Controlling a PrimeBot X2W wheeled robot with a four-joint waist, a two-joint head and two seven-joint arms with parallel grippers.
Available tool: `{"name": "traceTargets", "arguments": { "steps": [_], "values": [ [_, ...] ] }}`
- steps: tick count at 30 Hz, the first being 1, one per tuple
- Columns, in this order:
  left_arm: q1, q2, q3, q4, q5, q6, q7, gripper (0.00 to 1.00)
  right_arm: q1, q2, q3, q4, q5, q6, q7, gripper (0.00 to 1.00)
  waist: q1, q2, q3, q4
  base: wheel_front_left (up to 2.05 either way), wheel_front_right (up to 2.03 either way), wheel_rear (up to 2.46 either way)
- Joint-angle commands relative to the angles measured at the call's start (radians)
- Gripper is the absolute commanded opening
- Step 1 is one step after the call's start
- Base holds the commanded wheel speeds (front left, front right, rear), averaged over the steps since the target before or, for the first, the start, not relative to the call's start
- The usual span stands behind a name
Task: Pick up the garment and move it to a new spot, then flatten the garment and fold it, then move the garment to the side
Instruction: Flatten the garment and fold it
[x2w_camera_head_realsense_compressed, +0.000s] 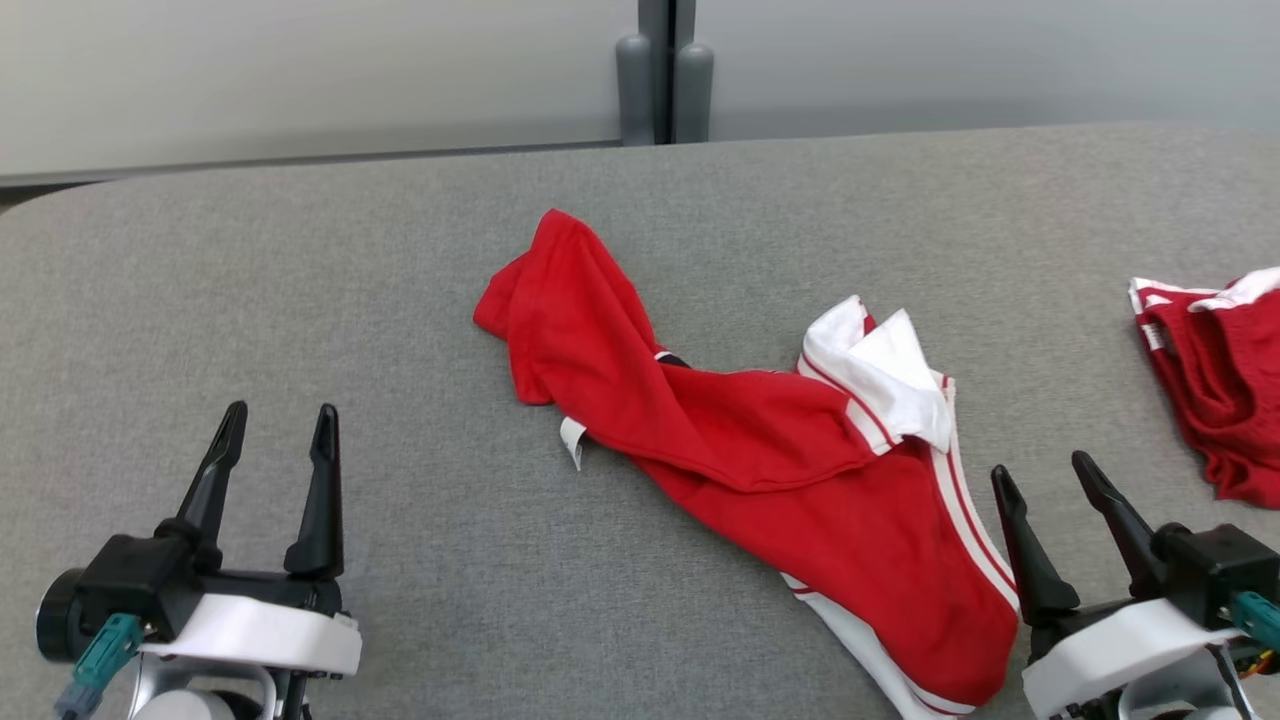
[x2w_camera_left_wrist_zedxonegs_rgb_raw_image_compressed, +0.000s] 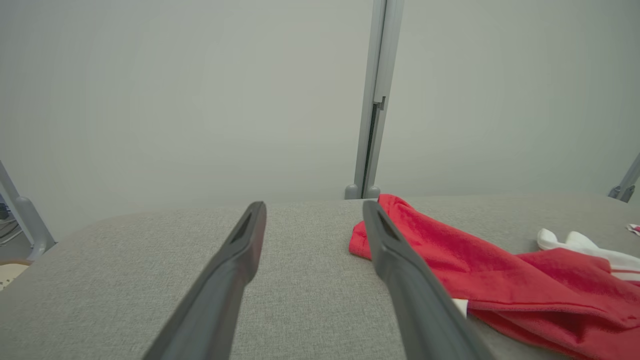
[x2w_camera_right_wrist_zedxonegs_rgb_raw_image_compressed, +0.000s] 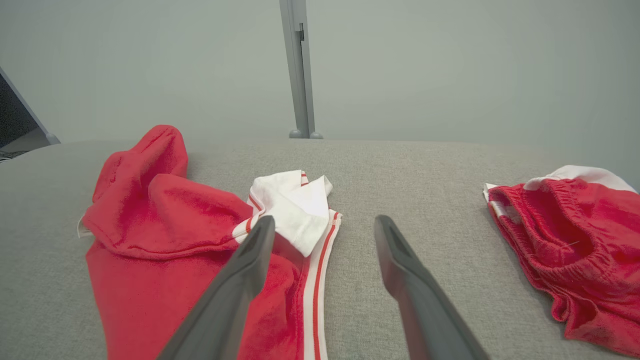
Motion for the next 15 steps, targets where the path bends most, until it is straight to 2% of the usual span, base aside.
{"name": "traceTargets", "arguments": {
  "steps": [1, 7, 12, 14, 15],
  "values": [
    [-0.026, -0.001, -0.004, -0.006, 0.004, 0.002, 0.000, 1.00, -0.021, -0.016, 0.011, 0.022, -0.009, 0.000, 0.009, 1.00, 0.0000, 0.0000, 0.021, 0.018, 0.00, 0.00, 0.00],
    [-0.072, -0.010, -0.035, 0.001, 0.010, -0.012, -0.002, 1.00, -0.113, -0.063, 0.088, 0.155, -0.047, 0.000, 0.005, 1.00, 0.0000, 0.0000, 0.073, 0.057, 0.00, 0.00, 0.00],
    [-0.096, -0.016, -0.043, 0.019, 0.004, -0.018, -0.014, 1.00, -0.206, -0.061, 0.098, 0.255, -0.104, -0.001, -0.039, 1.00, 0.0000, 0.0000, 0.096, 0.070, 0.00, 0.00, 0.00],
    [-0.106, -0.017, -0.044, 0.023, 0.002, -0.018, -0.017, 1.00, -0.228, -0.055, 0.097, 0.281, -0.123, -0.001, -0.056, 0.47, 0.0000, 0.0000, 0.101, 0.070, 0.00, 0.00, 0.00],
    [-0.108, -0.018, -0.044, 0.025, 0.000, -0.018, -0.020, 1.00, -0.240, -0.053, 0.095, 0.290, -0.131, -0.001, -0.062, 0.00, 0.0000, 0.0000, 0.103, 0.070, 0.00, 0.00, 0.00]
  ]
}}
